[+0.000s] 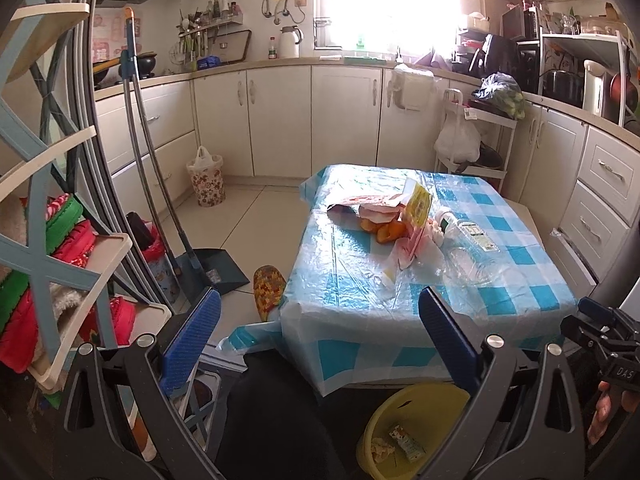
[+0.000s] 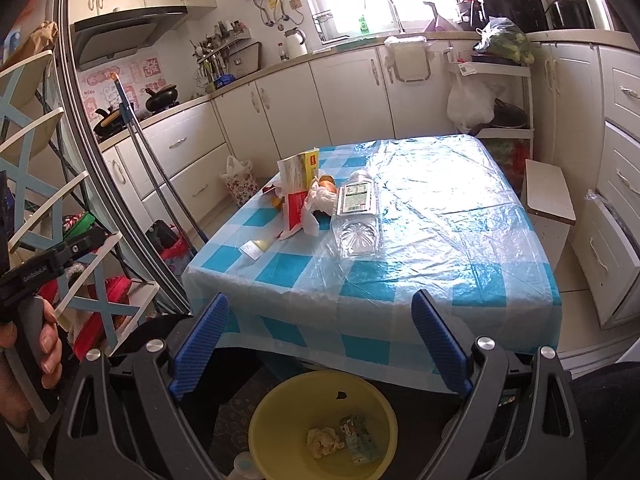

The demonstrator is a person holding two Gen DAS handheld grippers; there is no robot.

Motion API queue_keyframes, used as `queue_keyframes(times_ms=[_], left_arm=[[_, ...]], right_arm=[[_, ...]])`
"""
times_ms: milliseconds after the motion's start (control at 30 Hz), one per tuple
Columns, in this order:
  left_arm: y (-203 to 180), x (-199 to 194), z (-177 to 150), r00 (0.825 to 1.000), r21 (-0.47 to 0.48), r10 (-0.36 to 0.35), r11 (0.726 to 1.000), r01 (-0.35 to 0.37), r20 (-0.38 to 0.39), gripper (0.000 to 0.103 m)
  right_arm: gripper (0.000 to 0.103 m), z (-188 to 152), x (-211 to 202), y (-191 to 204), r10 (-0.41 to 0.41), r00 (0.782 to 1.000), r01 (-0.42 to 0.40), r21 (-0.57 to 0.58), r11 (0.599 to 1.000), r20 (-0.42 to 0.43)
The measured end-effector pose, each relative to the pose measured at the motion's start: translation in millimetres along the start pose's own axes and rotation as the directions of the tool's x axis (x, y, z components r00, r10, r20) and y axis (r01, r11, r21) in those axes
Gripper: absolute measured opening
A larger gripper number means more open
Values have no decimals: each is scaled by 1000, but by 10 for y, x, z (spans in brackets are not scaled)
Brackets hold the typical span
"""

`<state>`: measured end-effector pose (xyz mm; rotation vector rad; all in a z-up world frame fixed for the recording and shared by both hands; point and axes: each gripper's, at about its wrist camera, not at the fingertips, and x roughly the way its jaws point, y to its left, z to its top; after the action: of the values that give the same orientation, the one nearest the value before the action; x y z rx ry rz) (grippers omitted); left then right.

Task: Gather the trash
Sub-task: 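Grasp the yellow snack bag with the right gripper while the left gripper grasps the red-and-white paper bag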

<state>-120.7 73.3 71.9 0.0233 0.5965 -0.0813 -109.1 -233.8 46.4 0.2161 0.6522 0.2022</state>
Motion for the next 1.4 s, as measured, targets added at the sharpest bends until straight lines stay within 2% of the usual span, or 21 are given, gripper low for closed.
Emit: queue_keyframes(times_ms=[267, 500, 567, 667, 767, 833, 967, 1100, 1200, 1400], left_arm=[[-49, 450, 75, 999, 44, -20, 999, 22, -49, 96], [-53, 848, 207, 997, 45, -28, 998, 32, -78, 96], [4, 979, 248, 994, 18, -45, 999, 47, -100, 96], [184, 1213, 348, 979, -113, -136, 986, 119, -154, 96], [355, 1499, 467, 953, -274, -242, 943, 187, -180, 96], [448, 1757, 555, 932, -379, -307, 899, 218, -192, 96], [474, 2267, 675, 895, -502, -395, 828, 249, -208, 96], [469, 2851, 753, 834, -659, -513, 701, 273, -201, 96], [412, 3237, 763, 814, -731, -545, 637, 247, -200, 95], [241, 3769, 782, 774, -799, -597, 561, 215, -211, 95]], right_arm=[[89, 225, 246, 189, 45, 998, -47, -67, 997, -32], [89, 652, 730, 393, 86, 995, -91, -110, 990, -52], [89, 775, 916, 453, 95, 993, -103, -123, 987, -65], [89, 927, 1217, 528, 102, 990, -116, -145, 983, -99], [84, 1045, 1512, 549, 83, 988, -104, -164, 981, -134], [78, 1104, 1686, 518, 69, 985, -95, -163, 982, -158], [67, 1177, 1988, 418, 56, 978, -86, -144, 986, -201], [59, 1214, 2211, 272, 75, 969, -103, -108, 989, -237], [55, 1235, 2326, 184, 104, 959, -125, -63, 990, -262], [42, 1312, 2400, 171, 140, 954, -148, -11, 989, -266]])
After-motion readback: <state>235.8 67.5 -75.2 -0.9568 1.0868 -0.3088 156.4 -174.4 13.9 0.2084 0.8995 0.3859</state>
